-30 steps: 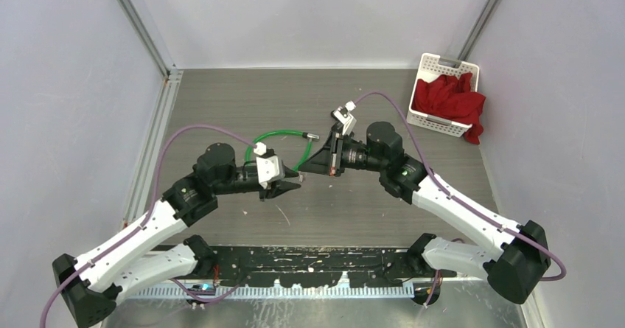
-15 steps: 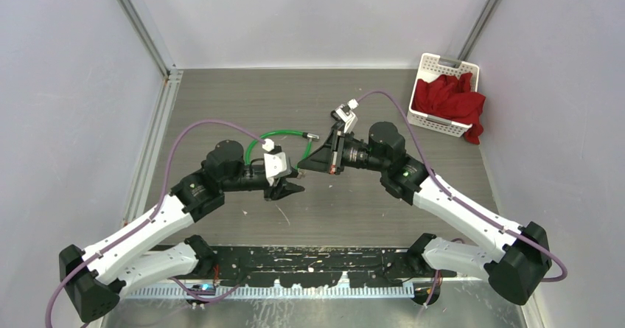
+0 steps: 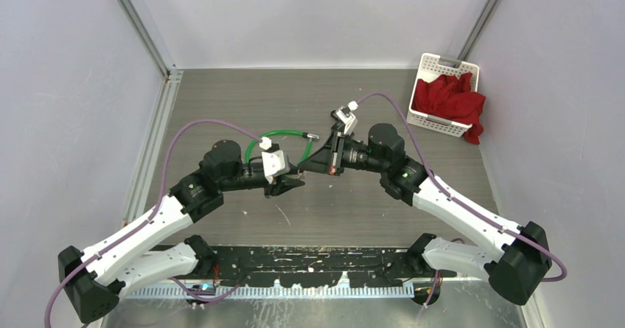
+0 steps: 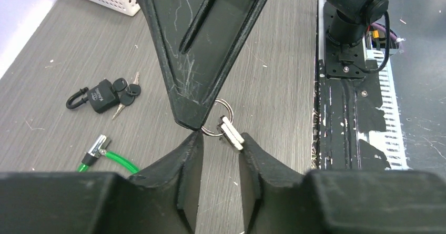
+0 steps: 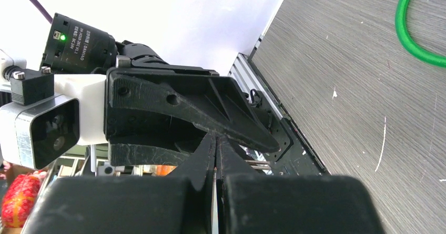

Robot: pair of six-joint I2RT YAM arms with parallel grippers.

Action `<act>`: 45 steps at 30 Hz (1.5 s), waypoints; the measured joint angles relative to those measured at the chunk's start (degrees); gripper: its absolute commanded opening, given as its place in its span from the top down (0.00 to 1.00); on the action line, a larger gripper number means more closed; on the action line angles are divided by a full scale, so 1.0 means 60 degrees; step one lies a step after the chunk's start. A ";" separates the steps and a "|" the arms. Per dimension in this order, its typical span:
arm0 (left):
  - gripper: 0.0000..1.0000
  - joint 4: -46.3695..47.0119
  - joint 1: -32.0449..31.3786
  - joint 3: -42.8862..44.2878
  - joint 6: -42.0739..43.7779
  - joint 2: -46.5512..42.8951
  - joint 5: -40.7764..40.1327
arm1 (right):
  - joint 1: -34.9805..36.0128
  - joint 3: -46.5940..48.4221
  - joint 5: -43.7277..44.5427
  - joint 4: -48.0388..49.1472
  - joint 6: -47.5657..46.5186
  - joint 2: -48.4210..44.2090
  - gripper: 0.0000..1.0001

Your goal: Unlock with the key

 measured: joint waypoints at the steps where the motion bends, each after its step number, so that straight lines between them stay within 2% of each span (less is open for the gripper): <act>1: 0.76 0.0000 0.0000 0.0000 0.0015 0.0000 0.0022 | 0.0007 -0.0007 0.0000 0.0007 0.0026 0.0000 0.99; 5: 0.94 -0.0004 0.0000 0.0000 0.0062 0.0000 0.0142 | 0.0007 -0.0015 0.0018 0.0047 0.0066 0.0000 0.99; 8: 0.99 -0.0025 0.0000 0.0004 0.0189 -0.0011 0.0175 | 0.0007 -0.0018 0.0047 0.0040 0.0058 0.0000 0.99; 26: 1.00 -0.1253 0.0047 0.0007 0.0554 -0.0718 0.0149 | 0.0131 0.0255 0.0514 -0.1712 -0.1523 -0.0317 0.99; 34: 1.00 -0.1486 0.0044 0.0018 0.0739 -0.0787 0.0095 | 0.0131 0.0255 0.0474 -0.2091 -0.1752 -0.0317 0.99; 36: 1.00 -0.1515 0.0044 0.0036 0.0750 -0.0783 0.0095 | 0.0131 0.0255 0.0412 -0.2073 -0.1749 -0.0317 0.95; 39: 1.00 -0.1566 0.0044 0.0087 0.0871 -0.0750 0.0091 | 0.0113 0.0255 0.0331 -0.2062 -0.1730 -0.0313 0.82; 42: 1.00 -0.1719 0.0044 0.0237 0.1184 -0.0634 0.0080 | 0.0084 0.0273 0.0222 -0.2106 -0.1792 -0.0313 0.60; 45: 1.00 -0.1942 0.0044 0.0412 0.2091 -0.0525 0.0087 | 0.0066 0.0539 0.0229 -0.2452 -0.2055 -0.0310 0.52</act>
